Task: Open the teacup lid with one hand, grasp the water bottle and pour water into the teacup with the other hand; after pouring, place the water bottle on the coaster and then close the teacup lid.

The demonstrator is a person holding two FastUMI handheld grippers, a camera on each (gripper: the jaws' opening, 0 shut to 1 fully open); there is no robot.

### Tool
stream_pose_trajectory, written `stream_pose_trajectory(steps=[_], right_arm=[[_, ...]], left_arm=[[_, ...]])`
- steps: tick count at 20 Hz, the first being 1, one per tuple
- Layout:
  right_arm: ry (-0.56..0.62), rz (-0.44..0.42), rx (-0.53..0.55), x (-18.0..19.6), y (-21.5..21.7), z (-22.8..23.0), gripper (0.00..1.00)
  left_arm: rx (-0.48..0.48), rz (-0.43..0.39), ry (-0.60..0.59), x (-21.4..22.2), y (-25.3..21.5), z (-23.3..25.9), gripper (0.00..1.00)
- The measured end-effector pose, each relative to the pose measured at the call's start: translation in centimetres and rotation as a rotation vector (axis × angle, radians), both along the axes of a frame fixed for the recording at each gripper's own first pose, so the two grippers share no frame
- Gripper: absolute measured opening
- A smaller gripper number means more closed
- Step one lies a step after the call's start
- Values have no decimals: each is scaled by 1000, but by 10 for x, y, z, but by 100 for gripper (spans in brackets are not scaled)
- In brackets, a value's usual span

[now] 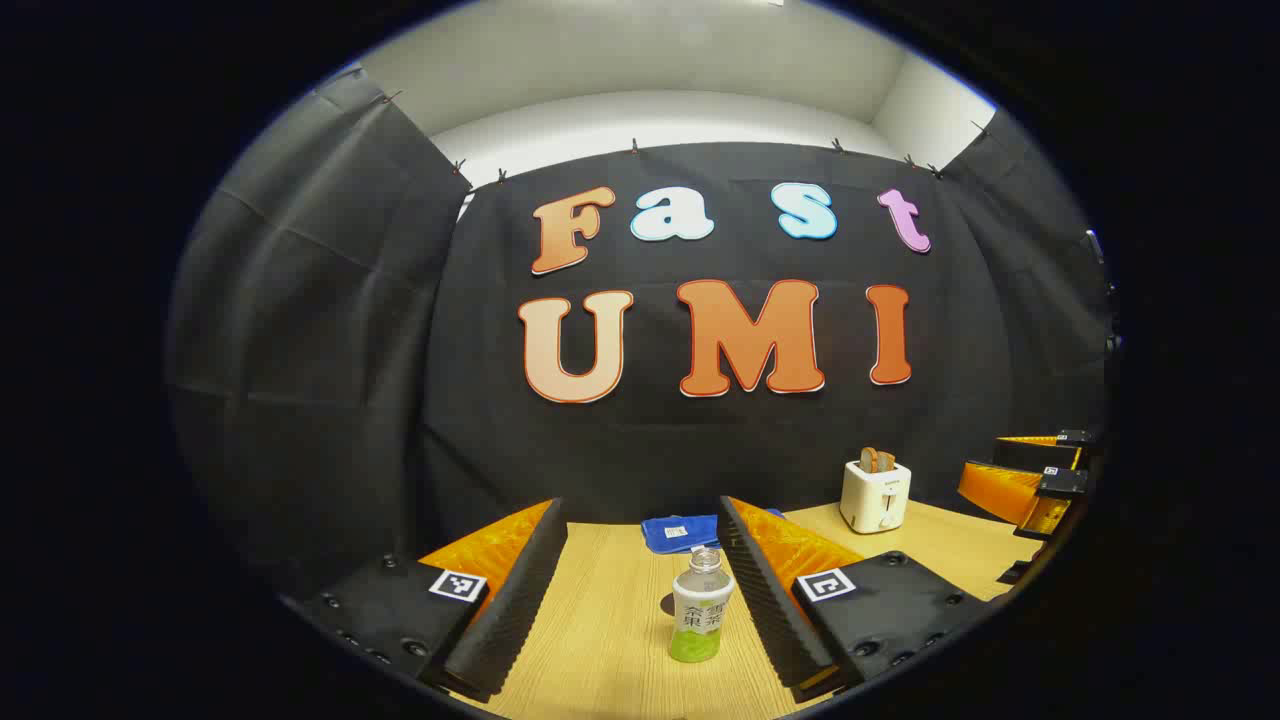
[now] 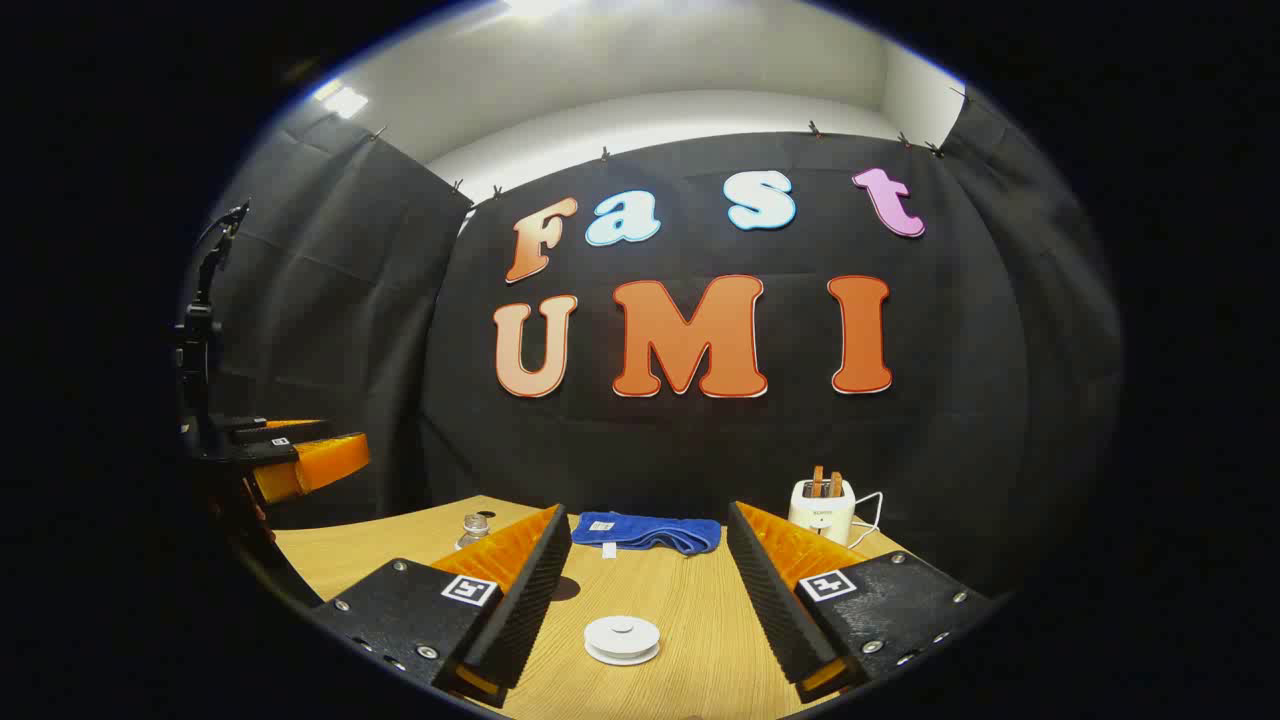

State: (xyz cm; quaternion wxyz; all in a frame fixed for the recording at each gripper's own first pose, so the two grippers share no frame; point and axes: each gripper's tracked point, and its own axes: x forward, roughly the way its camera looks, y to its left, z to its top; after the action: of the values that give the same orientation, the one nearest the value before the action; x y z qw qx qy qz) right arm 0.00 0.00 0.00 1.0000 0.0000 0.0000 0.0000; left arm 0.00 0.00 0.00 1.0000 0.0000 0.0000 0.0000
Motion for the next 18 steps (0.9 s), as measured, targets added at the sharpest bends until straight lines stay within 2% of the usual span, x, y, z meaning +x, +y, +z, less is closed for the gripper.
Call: stream_pose_trajectory(steps=[11,18], right_arm=[[11,2,23,1,-1,-3,94],[8,13,2,1,3,-6,94]], left_arm=[[-5,0,7,-1,-1,-2,96],[-36,-53,8,1,-19,-6,96]])
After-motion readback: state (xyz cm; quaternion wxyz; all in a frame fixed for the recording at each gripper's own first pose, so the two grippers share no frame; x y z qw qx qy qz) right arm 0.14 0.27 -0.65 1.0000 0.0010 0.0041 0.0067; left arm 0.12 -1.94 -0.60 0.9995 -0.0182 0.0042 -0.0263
